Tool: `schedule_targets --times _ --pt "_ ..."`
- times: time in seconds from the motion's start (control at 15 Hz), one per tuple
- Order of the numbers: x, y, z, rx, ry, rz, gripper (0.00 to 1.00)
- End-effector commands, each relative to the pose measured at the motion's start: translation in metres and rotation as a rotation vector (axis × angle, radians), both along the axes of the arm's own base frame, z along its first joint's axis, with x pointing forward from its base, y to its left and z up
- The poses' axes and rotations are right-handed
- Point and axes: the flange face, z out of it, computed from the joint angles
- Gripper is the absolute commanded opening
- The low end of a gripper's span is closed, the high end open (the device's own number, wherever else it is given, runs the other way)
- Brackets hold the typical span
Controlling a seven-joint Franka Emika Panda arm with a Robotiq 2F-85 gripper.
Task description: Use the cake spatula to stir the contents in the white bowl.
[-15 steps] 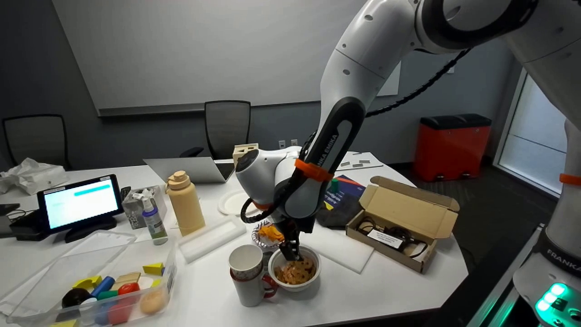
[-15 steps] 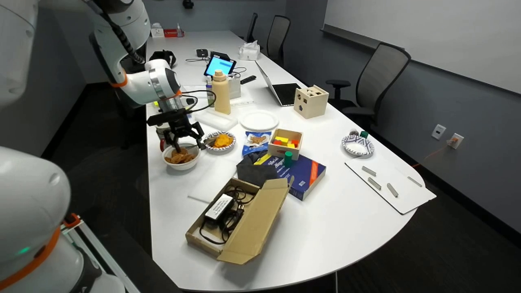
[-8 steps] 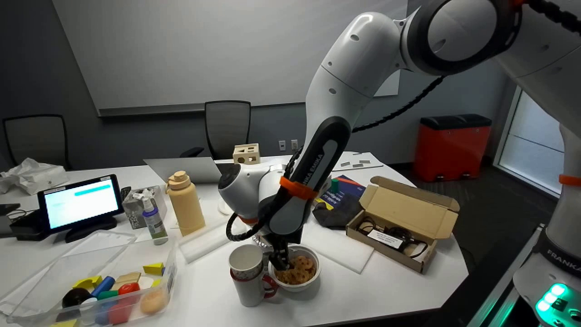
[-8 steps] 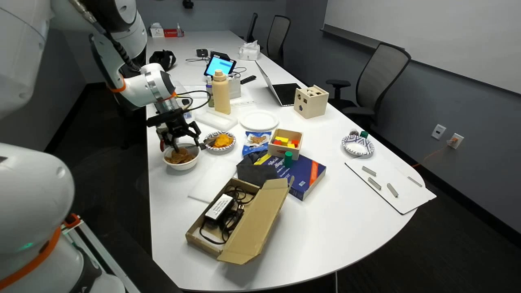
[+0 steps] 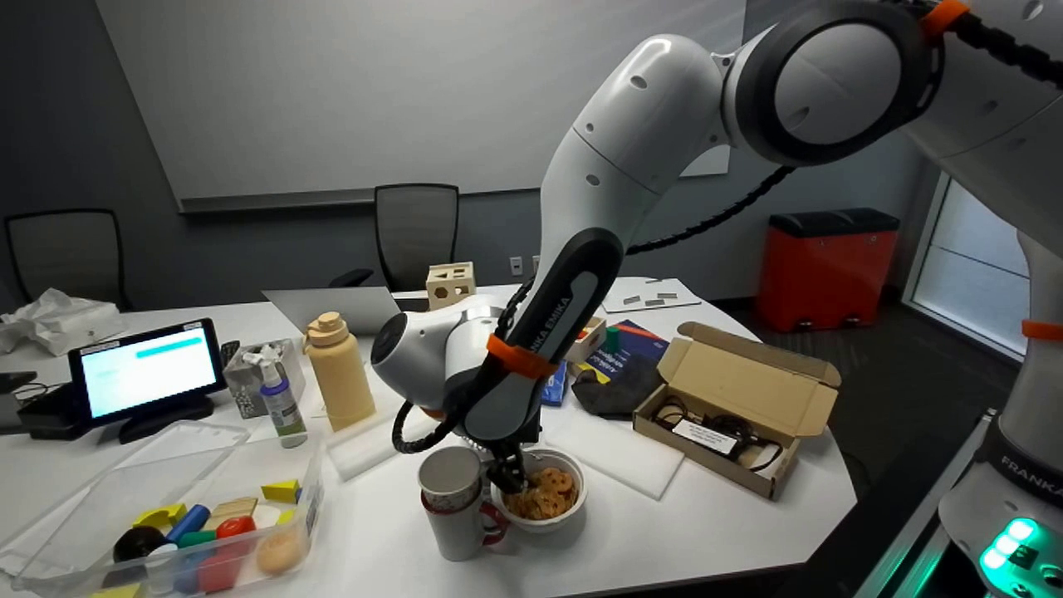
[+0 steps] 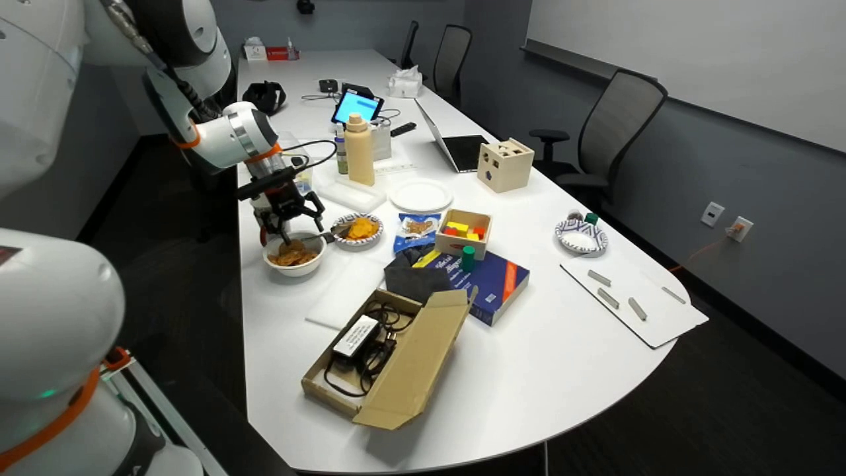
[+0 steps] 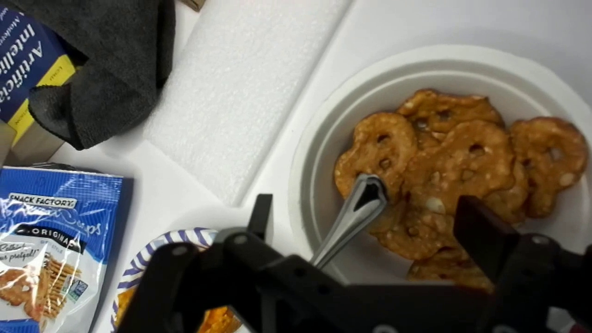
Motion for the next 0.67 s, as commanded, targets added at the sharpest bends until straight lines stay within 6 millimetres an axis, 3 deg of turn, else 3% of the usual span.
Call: schedule_targets --times 0.0,0.6 --pt "0.006 0.003 -0.006 -0.059 0.020 0.037 1.00" --pt "0.011 -0.004 -0.019 -0.145 0.040 0.061 1.00"
